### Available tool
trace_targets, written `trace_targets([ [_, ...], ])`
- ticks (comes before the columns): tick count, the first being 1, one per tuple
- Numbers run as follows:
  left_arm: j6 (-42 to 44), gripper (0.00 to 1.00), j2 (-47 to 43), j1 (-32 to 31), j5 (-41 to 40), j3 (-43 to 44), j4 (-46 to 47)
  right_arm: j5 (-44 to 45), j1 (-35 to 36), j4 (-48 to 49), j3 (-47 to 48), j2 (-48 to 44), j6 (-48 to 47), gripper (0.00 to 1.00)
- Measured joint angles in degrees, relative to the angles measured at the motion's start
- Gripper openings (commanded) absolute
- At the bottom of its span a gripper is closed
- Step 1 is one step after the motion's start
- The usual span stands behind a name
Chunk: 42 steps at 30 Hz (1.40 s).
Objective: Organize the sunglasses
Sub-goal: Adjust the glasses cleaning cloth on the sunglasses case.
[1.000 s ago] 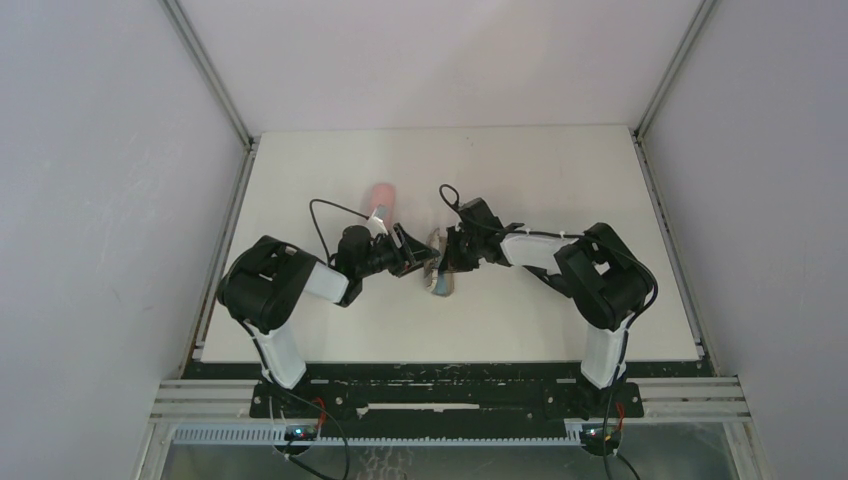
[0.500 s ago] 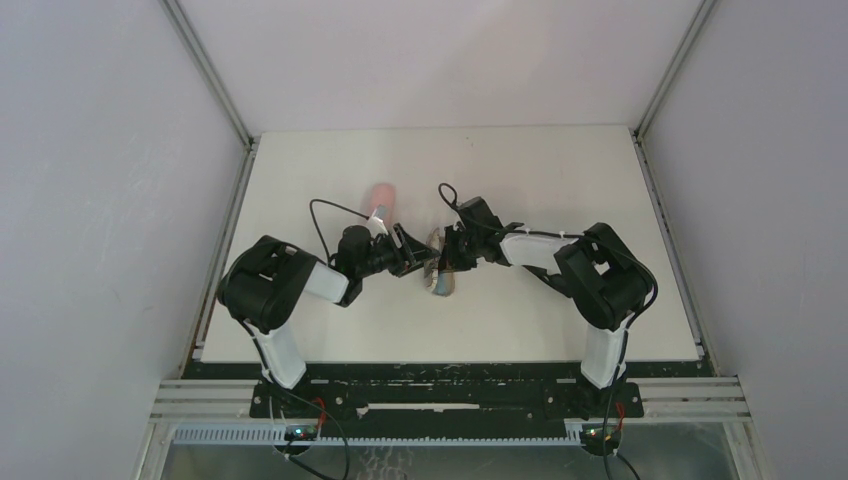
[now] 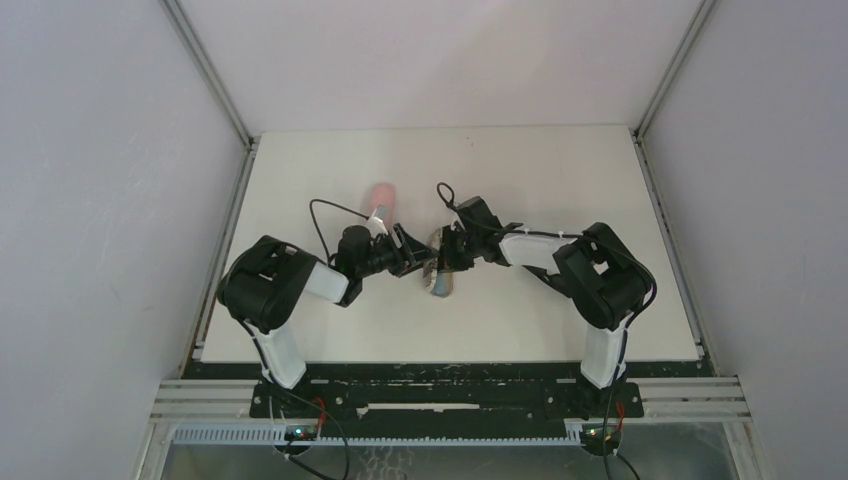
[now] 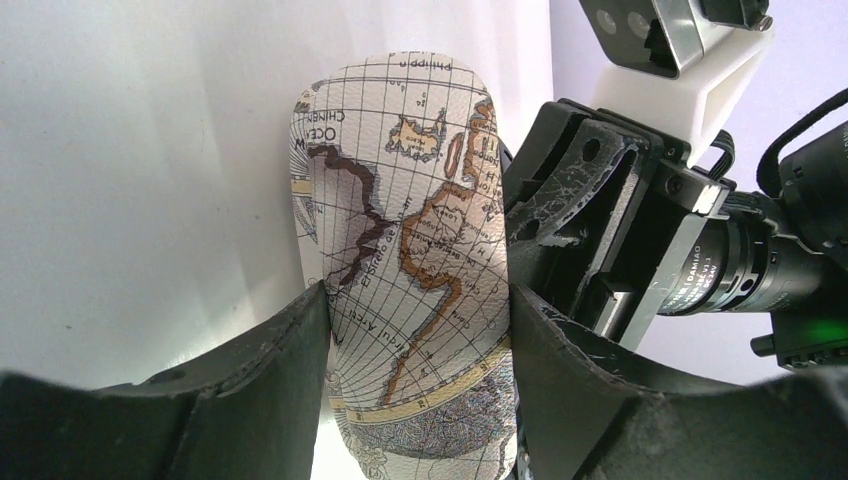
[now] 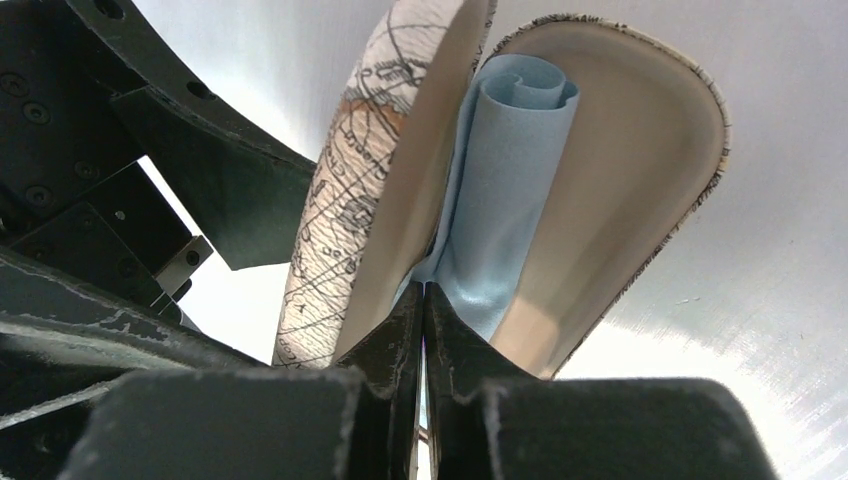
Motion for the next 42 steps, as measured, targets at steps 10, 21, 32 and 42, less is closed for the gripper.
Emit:
trace_targets([
  [10, 0.00, 0.32, 0.00, 0.00, -0.07, 0.00, 0.00, 0.04, 0.00, -1.01, 0.94, 1.40, -0.02, 0.00],
  [21, 0.00, 0.31, 0.00, 0.00, -0.07, 0.00, -0.04, 6.71, 0.11, -6.56, 2.19, 0.59, -1.16, 0.00],
  [32, 0.00, 0.31, 0.00, 0.00, -0.04, 0.00, 0.00, 10.54, 0.11, -9.81, 2.25, -1.11, -2.60, 0.00],
  [42, -0.02, 0.31, 0.00, 0.00, -0.02, 0.00, 0.02, 6.34, 0.66, -8.37, 2.25, -1.18, -2.62, 0.00],
])
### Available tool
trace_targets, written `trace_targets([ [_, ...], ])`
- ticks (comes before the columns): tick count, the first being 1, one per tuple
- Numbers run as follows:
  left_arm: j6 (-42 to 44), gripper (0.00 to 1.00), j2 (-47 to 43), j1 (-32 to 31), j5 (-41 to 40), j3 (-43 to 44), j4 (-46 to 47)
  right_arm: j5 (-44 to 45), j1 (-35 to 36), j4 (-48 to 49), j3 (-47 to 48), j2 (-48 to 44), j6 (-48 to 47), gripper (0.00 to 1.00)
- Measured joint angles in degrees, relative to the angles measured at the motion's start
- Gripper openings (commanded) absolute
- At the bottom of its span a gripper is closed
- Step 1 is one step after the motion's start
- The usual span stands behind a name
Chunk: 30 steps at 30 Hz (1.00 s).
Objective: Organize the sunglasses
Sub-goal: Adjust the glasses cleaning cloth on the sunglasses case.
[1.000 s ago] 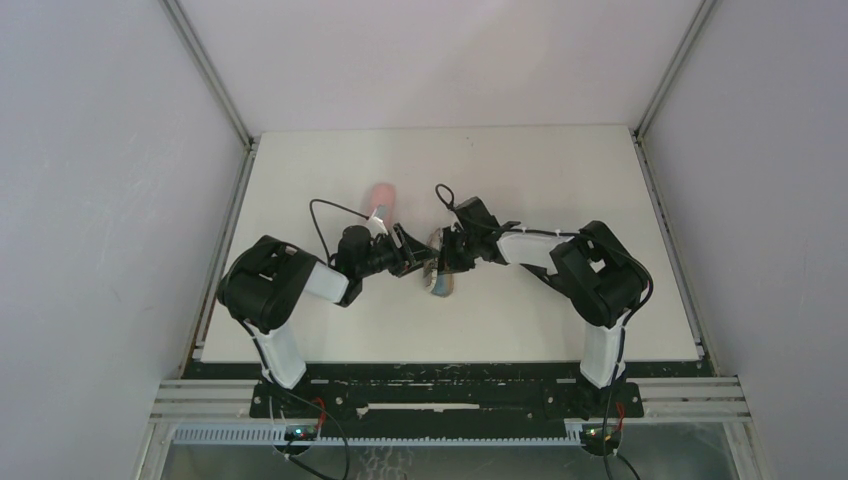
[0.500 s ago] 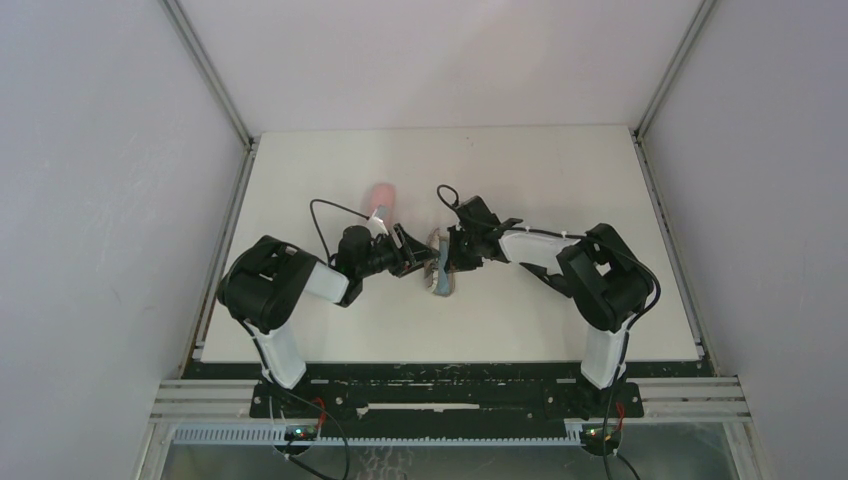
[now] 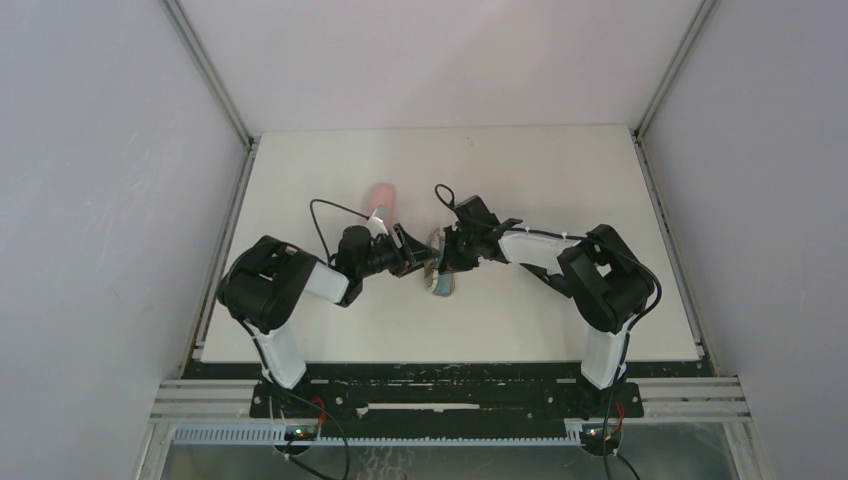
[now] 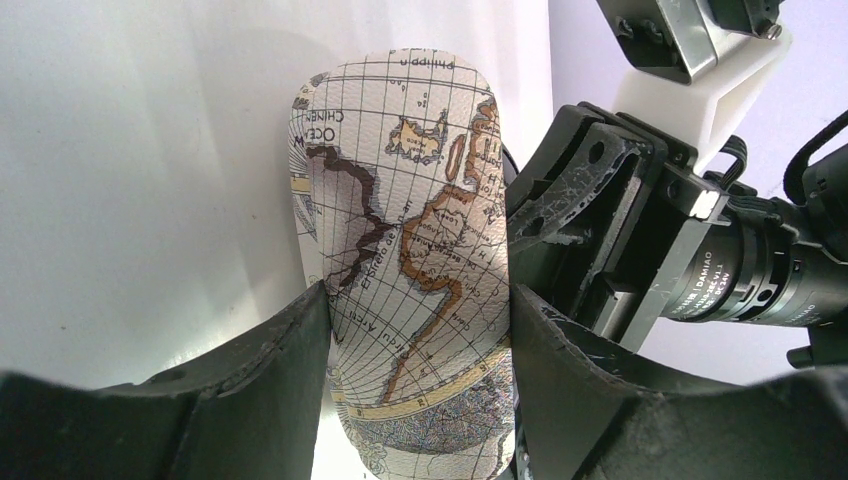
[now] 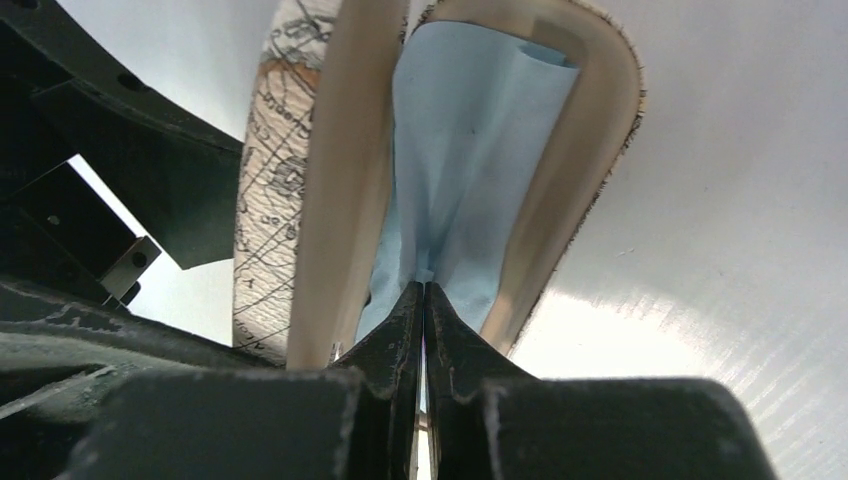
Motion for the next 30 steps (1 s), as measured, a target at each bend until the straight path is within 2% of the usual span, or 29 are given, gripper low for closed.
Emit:
trace_targets([
  [14, -0.15, 0.30, 0.00, 0.00, 0.07, 0.00, 0.15, -5.55, 0.15, 2.43, 0.00, 0.02, 0.24, 0.00],
  [30, -0.50, 0.30, 0.00, 0.00, 0.76, 0.00, 1.03, -3.65, 0.11, 3.87, -1.31, -2.54, 0.31, 0.00],
])
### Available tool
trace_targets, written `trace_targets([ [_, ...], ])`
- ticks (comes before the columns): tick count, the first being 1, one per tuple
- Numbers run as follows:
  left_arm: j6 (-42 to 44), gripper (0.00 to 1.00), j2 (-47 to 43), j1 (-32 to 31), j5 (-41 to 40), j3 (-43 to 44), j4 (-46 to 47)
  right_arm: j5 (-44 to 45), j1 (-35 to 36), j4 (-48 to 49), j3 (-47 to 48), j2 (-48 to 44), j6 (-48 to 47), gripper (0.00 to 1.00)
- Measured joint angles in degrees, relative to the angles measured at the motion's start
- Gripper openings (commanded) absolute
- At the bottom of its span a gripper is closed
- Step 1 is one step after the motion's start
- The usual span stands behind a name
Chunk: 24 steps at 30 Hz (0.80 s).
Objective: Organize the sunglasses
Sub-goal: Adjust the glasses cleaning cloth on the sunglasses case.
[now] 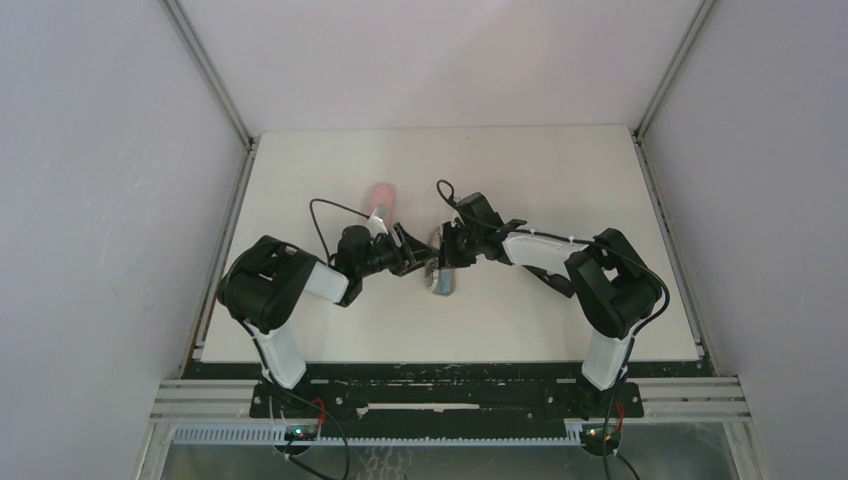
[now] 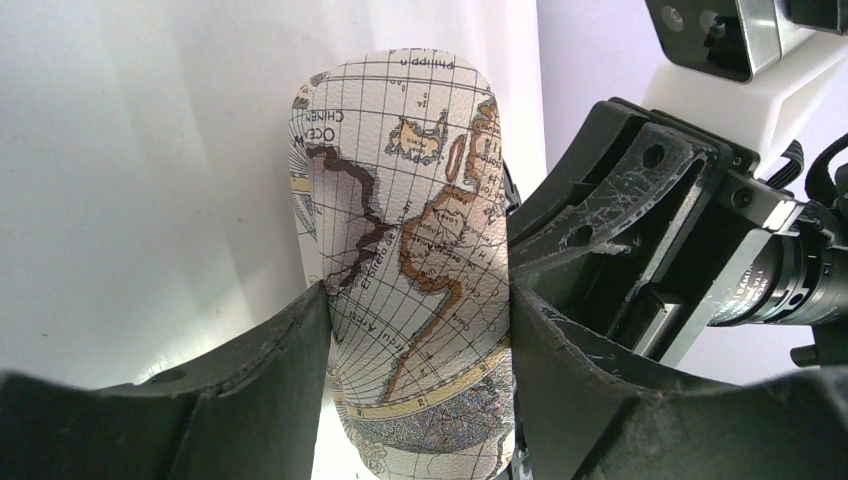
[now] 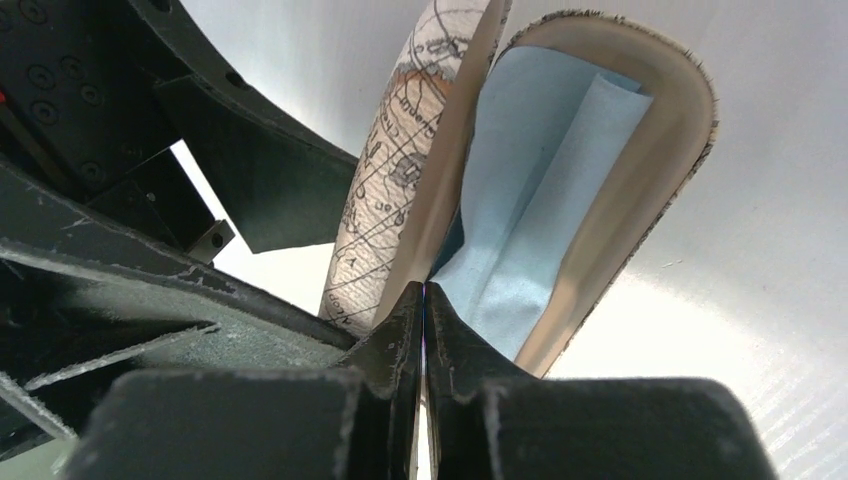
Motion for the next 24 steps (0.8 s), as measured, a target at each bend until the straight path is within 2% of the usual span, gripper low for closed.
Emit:
trace_targets([
  [12, 0.00, 0.29, 0.00, 0.00, 0.11, 0.00, 0.00, 4.39, -0.02, -0.98, 0.00, -0.07, 0.15, 0.00],
  [24, -0.02, 0.29, 0.00, 0.00, 0.11, 0.00, 0.00, 3.48, 0.07, -1.68, 0.13, 2.56, 0.15, 0.00],
])
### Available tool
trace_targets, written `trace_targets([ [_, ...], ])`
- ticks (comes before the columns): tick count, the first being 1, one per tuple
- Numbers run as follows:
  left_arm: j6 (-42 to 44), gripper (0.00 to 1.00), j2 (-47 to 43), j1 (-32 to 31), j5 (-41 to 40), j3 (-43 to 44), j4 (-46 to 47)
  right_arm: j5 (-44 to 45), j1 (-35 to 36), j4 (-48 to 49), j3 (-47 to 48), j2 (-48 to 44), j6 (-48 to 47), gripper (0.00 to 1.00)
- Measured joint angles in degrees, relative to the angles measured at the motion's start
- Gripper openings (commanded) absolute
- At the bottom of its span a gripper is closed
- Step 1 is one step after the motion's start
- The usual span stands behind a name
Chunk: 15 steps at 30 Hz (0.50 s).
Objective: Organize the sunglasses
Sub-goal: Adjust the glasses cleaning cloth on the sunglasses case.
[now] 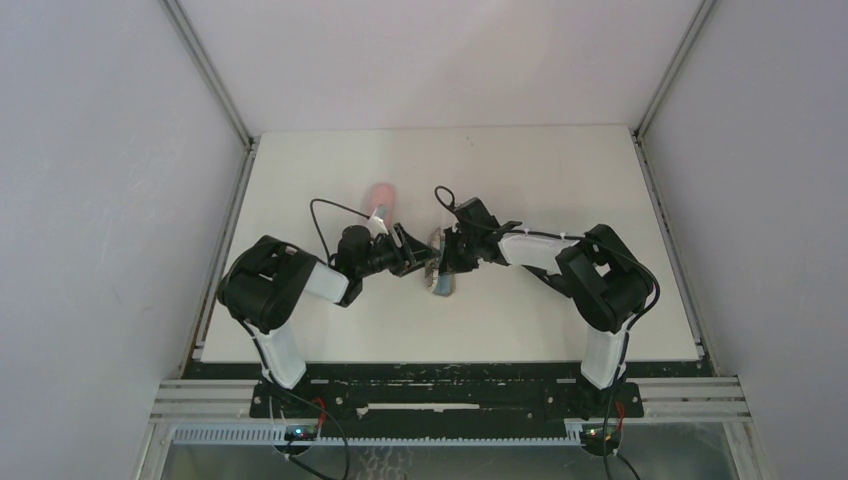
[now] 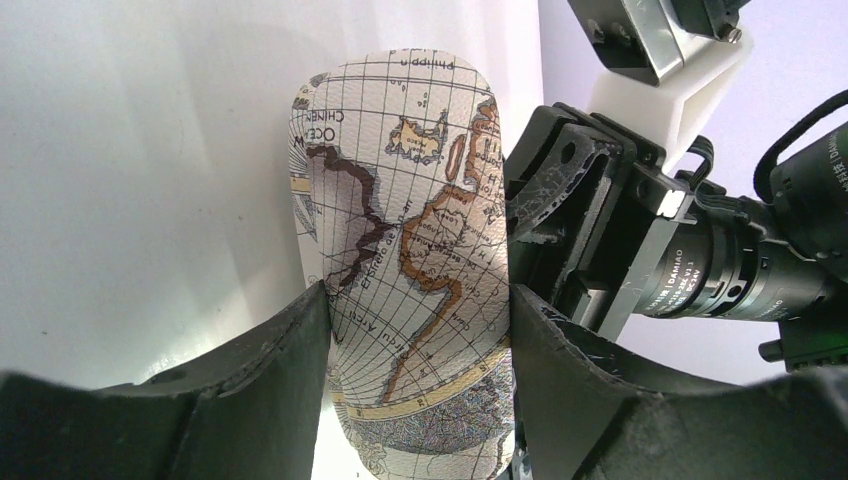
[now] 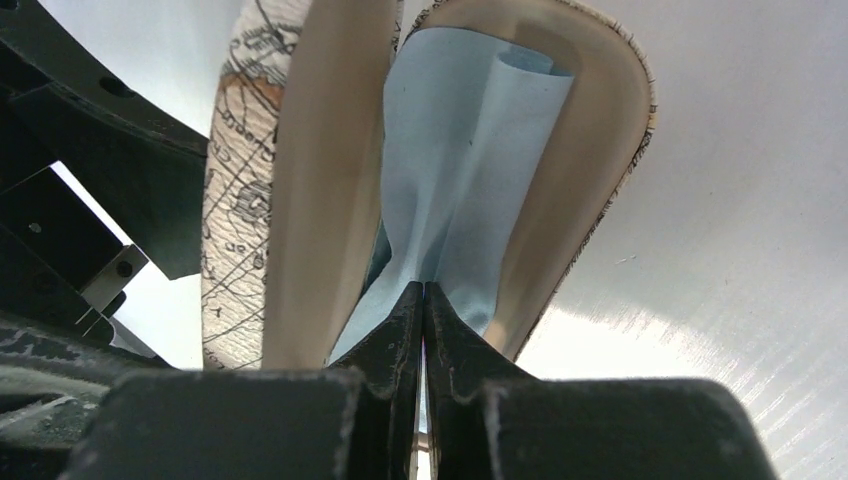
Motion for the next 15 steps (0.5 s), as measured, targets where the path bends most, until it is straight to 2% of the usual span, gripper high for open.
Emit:
trace_targets([
  [7, 0.00, 0.29, 0.00, 0.00, -0.02, 0.00, -0.24, 0.57, 0.02, -0.59, 0.42, 0.31, -0.02, 0.00],
  [15, 0.02, 0.28, 0.02, 0.00, -0.07, 0.00, -0.66, 5.68, 0.42, -3.93, 1.40, -0.02, -0.33, 0.00],
])
